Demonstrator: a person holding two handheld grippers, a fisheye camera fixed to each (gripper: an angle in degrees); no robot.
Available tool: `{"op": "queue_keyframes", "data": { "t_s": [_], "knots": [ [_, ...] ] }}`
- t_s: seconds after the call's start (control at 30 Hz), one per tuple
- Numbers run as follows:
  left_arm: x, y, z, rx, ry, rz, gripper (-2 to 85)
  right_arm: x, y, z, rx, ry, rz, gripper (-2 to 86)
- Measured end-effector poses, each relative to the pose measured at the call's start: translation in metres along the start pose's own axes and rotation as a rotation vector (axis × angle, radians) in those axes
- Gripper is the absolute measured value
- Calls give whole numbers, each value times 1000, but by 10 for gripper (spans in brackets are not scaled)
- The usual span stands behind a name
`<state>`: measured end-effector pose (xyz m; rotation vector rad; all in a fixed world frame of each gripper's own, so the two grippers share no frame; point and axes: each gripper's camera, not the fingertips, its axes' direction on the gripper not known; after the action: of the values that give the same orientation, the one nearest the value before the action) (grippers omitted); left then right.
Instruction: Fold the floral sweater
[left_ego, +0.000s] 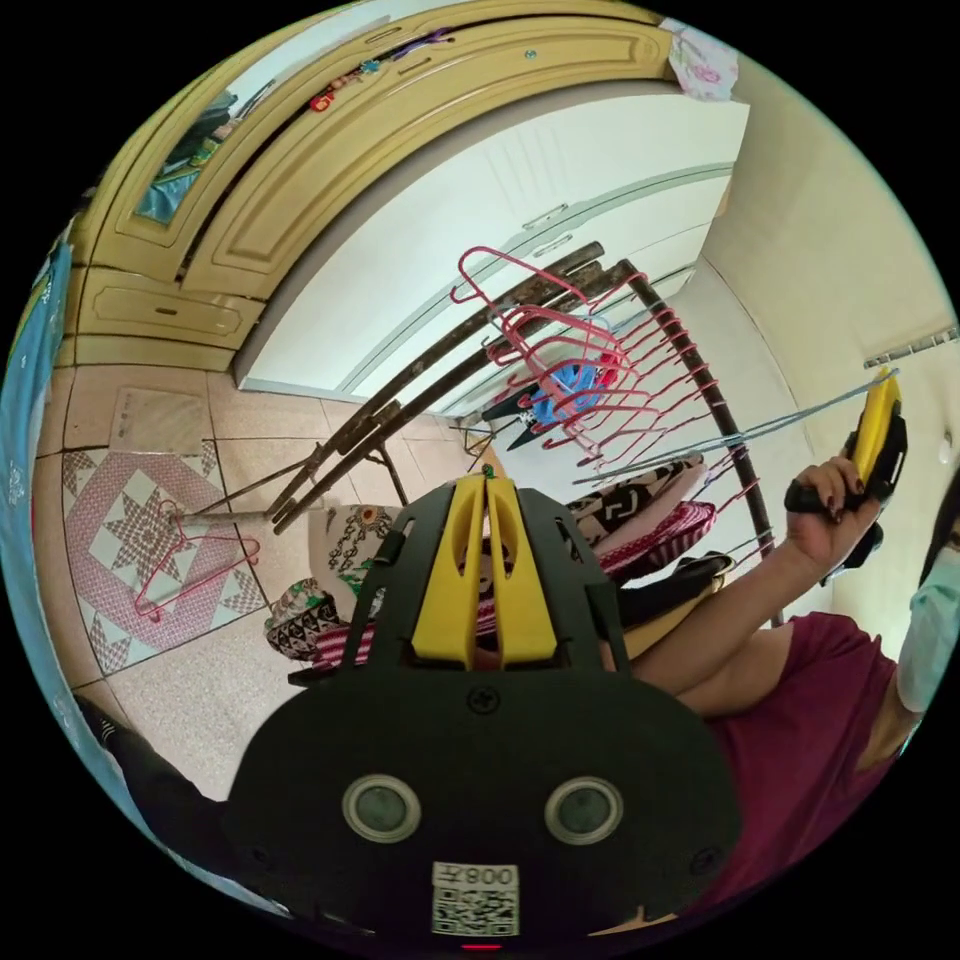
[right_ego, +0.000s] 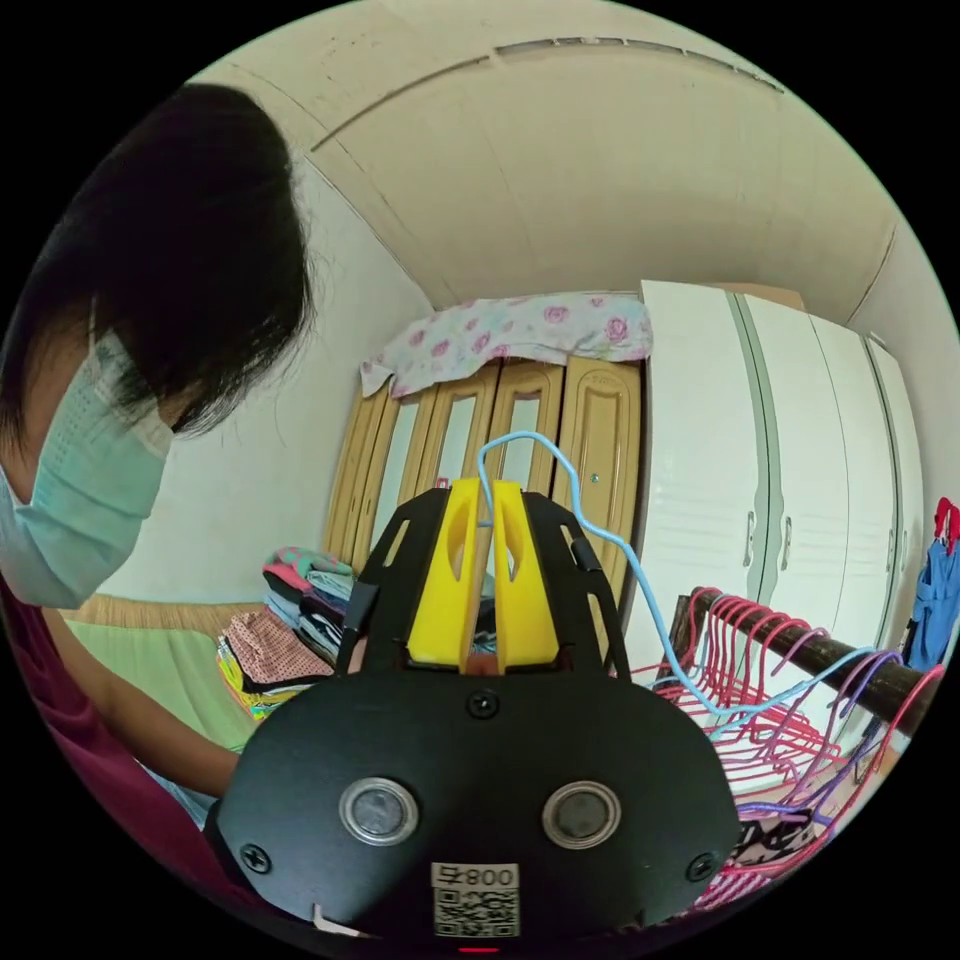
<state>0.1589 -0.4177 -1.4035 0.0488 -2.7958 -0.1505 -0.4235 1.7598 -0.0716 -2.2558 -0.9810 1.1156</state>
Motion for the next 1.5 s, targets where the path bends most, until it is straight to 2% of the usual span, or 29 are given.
{"op": "queue_keyframes", "data": {
  "t_s": [0.2, 0.33, 0.43, 0.5, 0.63, 0.87, 1.0, 1.13, 1.27, 1.43, 1.5],
  "knots": [
    [-44, 48, -79, 174, -91, -173, 1, 9, 47, -9, -62, 19, 13, 21],
    [-64, 96, -135, 301, -94, -277, 0, 18, 78, -25, -16, 11, 28, 20],
    [-58, 122, -167, 352, -112, -269, 0, 29, 102, -42, 48, 13, 63, 17],
    [-56, 139, -190, 409, -119, -278, 0, 39, 128, -64, 165, 32, 106, 12],
    [-62, 193, -252, 573, -130, -362, 0, 56, 164, -83, 255, 12, 156, 8],
    [-18, 246, -315, 536, -248, -260, 0, 60, 229, -64, 246, -190, 169, 15],
    [11, 284, -350, 548, -273, -211, 0, 42, 280, -16, 118, -417, 189, 16],
    [58, 348, -407, 664, -231, -133, 1, 24, 344, 50, -54, -625, 260, 14],
    [125, 414, -458, 734, -248, 4, 1, -15, 436, 133, -306, -794, 277, 9],
    [188, 497, -500, 798, -303, 67, 1, -80, 568, 216, -622, -917, 282, 11],
    [207, 526, -511, 818, -315, 80, 1, -116, 638, 246, -788, -1023, 262, 15]
  ]
}}
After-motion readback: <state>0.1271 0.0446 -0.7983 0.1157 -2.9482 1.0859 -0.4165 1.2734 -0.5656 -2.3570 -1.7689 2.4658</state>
